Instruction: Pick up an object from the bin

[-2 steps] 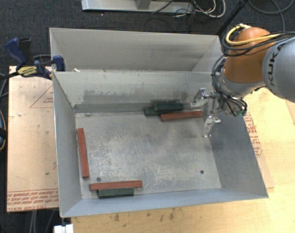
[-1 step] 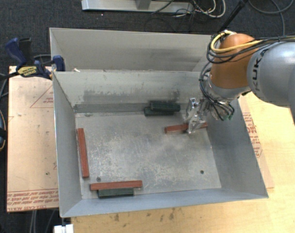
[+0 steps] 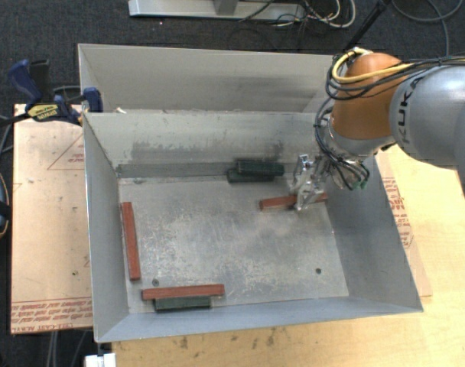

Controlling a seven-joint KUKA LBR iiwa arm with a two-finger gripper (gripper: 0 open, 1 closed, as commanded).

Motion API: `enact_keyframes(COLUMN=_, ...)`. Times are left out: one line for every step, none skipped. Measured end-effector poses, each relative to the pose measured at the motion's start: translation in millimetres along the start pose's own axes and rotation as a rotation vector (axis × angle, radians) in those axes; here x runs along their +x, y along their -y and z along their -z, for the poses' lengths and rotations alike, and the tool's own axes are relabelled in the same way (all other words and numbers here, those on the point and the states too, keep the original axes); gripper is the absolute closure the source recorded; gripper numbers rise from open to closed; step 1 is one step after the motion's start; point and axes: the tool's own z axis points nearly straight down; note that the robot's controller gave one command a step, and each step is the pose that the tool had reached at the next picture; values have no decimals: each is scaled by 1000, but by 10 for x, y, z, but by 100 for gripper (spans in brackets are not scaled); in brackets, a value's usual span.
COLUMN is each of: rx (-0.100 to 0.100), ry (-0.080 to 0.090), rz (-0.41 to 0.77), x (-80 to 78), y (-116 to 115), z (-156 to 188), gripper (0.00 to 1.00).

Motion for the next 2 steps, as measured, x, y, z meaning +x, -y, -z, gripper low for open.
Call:
enact_keyframes(rx=3, ry=6, rz=19, x=102, y=114, z=1694, gripper=100)
enact_keyframes(rx=2, ry=3, rz=19, x=107, y=111, z=1679, gripper=100)
